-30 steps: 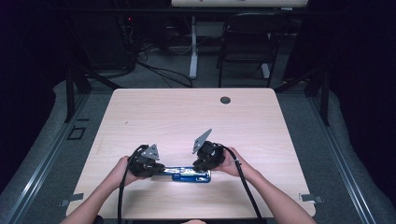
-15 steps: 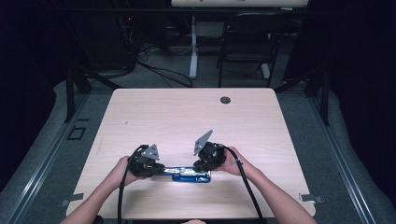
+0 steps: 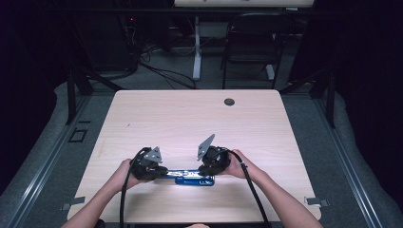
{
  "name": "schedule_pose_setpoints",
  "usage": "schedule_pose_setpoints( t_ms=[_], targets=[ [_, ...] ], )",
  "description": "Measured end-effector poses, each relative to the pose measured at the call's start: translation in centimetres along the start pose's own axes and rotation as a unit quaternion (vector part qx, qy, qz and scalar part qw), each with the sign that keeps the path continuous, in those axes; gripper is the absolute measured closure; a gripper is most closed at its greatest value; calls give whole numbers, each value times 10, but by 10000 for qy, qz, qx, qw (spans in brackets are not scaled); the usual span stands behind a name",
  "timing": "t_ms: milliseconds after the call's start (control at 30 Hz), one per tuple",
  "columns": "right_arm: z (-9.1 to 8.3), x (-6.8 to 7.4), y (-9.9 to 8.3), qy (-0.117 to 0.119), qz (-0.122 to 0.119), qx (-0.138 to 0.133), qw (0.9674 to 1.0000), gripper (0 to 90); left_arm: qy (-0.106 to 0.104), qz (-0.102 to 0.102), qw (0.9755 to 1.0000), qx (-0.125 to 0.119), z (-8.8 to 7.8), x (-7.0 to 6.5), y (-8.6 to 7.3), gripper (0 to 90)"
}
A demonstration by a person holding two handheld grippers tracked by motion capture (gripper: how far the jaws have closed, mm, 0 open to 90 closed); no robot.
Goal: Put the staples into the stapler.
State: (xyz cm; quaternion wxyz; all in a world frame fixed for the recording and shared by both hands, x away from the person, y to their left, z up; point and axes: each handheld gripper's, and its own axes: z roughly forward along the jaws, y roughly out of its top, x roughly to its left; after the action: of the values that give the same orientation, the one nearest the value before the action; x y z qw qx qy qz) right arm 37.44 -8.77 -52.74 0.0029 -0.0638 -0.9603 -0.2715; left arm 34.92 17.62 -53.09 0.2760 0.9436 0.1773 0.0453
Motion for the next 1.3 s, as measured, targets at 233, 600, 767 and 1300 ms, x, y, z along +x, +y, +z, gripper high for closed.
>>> schedule_pose_setpoints(
  t_ms=[233,600,767,1300],
  targets=[
    [-5,-4,-3,78,214,-100,9997,717,-7,-3,10000,3,0,0,0,816],
    [-3,-4,2,-72,592,-192,9980,710,-9,2,10000,6,0,0,0,816],
    [5,-3,9,-286,806,-189,9962,709,1,8,10000,12,0,0,0,816],
    [9,-5,6,-350,979,62,9946,721,15,23,10000,-12,-1,1,0,803]
  ],
)
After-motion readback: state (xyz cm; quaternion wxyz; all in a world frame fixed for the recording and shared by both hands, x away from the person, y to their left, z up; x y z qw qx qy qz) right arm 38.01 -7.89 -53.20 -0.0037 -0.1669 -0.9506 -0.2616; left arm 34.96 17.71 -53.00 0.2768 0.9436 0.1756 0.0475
